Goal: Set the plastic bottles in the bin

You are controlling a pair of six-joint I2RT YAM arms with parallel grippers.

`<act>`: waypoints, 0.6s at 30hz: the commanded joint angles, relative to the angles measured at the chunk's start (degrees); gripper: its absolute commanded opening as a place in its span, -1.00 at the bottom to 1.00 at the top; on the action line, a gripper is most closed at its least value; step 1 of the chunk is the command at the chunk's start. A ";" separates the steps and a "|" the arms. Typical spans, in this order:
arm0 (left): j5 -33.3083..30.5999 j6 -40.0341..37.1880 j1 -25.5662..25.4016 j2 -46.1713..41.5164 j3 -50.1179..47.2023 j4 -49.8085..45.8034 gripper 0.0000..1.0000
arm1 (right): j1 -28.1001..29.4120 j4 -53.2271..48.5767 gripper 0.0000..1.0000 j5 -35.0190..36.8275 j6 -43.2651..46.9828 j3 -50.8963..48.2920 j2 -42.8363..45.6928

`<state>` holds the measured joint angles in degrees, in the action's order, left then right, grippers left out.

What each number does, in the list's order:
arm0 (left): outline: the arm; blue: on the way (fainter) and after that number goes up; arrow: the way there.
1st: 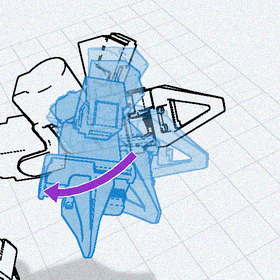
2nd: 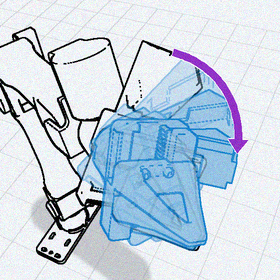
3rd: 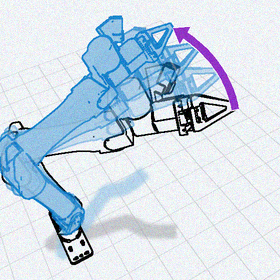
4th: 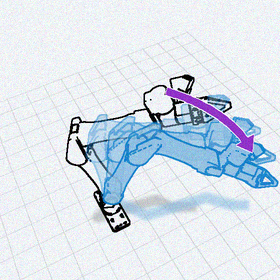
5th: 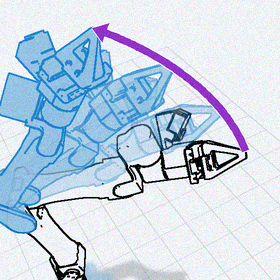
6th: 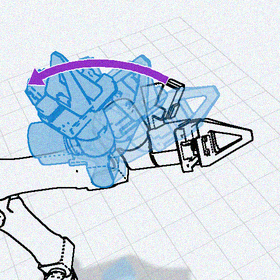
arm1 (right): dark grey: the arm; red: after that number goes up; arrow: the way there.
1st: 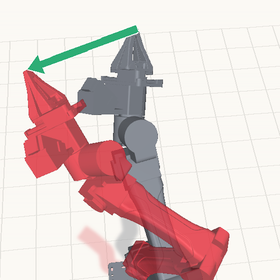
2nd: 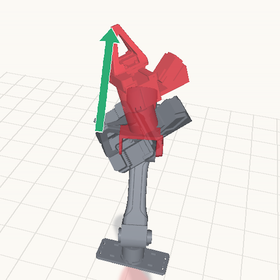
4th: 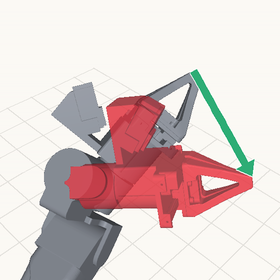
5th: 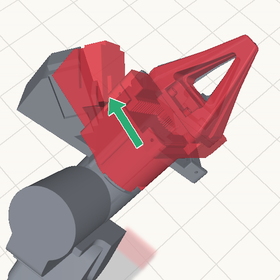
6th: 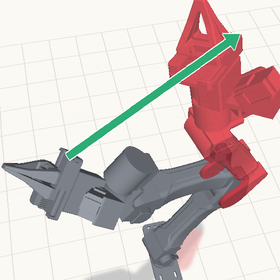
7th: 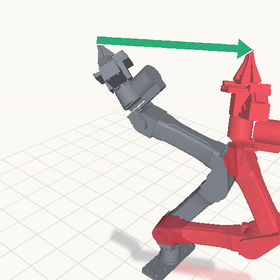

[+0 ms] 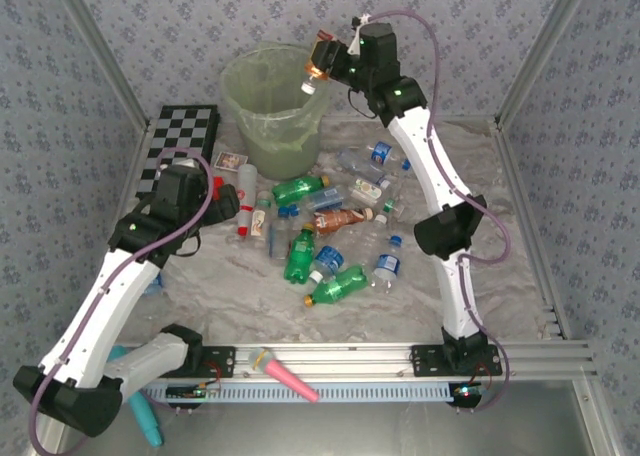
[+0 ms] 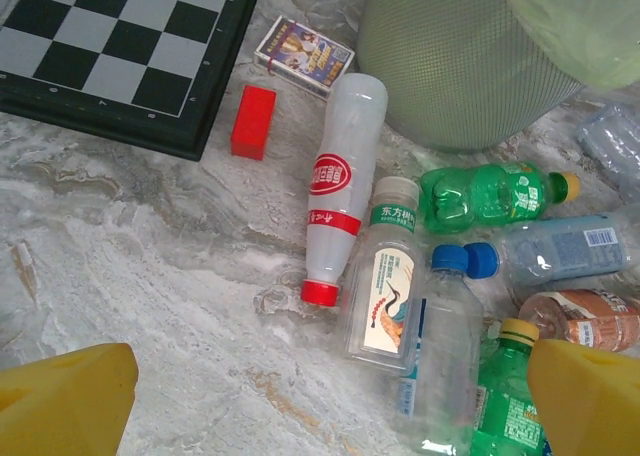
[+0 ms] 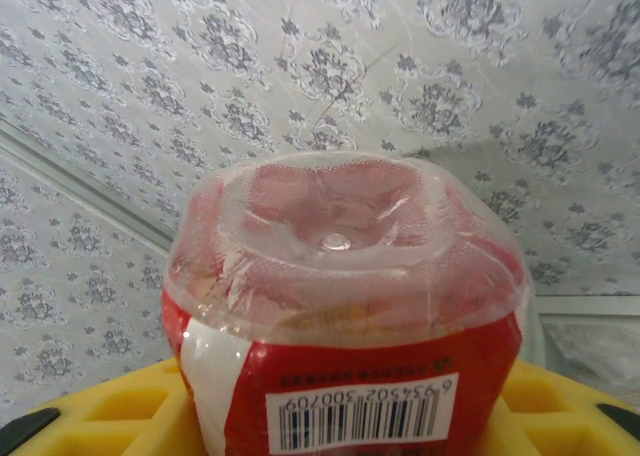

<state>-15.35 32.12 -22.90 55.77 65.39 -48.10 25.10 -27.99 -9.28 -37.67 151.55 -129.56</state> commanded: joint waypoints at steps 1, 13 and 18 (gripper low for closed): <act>-1.76 1.10 0.22 -1.66 -0.60 -2.15 1.00 | 1.06 8.76 0.02 -0.74 -2.75 0.10 -0.56; -1.61 2.07 0.54 -2.12 -1.46 -2.24 0.99 | 3.72 13.45 0.07 1.64 -1.42 -0.46 -3.42; -1.37 2.07 0.75 -2.15 -1.71 -1.92 0.99 | 4.84 14.40 0.08 1.90 -0.46 -0.38 -4.03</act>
<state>-16.10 33.76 -22.50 54.24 63.64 -49.54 29.30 -16.01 -8.14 -39.18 150.56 -132.86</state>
